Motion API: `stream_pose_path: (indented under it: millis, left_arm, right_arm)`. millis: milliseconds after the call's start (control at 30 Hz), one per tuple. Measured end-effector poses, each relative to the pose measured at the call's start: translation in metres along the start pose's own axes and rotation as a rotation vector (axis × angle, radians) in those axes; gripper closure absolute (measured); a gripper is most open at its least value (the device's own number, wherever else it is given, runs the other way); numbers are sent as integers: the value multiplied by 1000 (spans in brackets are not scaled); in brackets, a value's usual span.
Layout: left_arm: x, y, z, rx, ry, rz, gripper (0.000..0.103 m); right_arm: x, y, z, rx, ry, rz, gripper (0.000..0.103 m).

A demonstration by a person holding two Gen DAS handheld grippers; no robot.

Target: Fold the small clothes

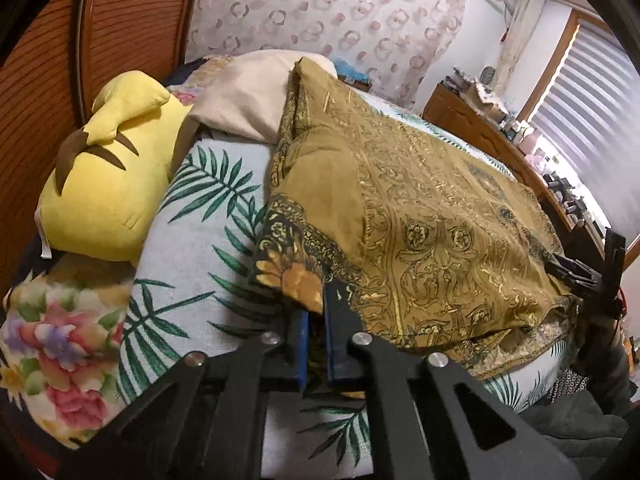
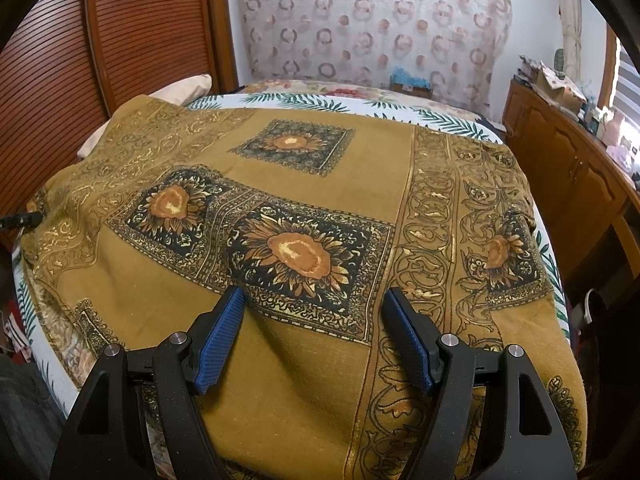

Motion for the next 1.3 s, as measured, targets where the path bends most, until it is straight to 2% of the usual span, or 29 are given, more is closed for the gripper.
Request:
stream_pose_path:
  millis: [267, 533, 800, 1067, 1167, 1300]
  left_arm:
    - [40, -40, -25, 154, 76, 53, 102]
    - [107, -83, -23, 236, 185, 134, 103]
    - [209, -110, -3, 246, 355, 257, 103]
    - [306, -121, 19, 190, 504, 327, 103]
    - [329, -113, 33, 106, 496, 378, 98]
    - [332, -104, 32, 116, 428, 465, 88]
  right_arm:
    - [1, 2, 0, -3, -6, 9, 29]
    - [2, 1, -1, 4, -8, 25, 29]
    - [12, -2, -6, 31, -13, 86, 29]
    - [42, -15, -42, 125, 23, 157, 29]
    - [55, -19, -59, 154, 42, 173, 29]
    - [62, -21, -69, 158, 49, 179, 29]
Point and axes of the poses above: each gripper's, at about its wrist camera, not at the fingertips, and z roughly the way its jaws point, x to its right, y to its underside, the point moved 10 cm from there along z, roughly the way its jaws point, and after that the axes turned 8 degrees about x, right-handed, at the moved point
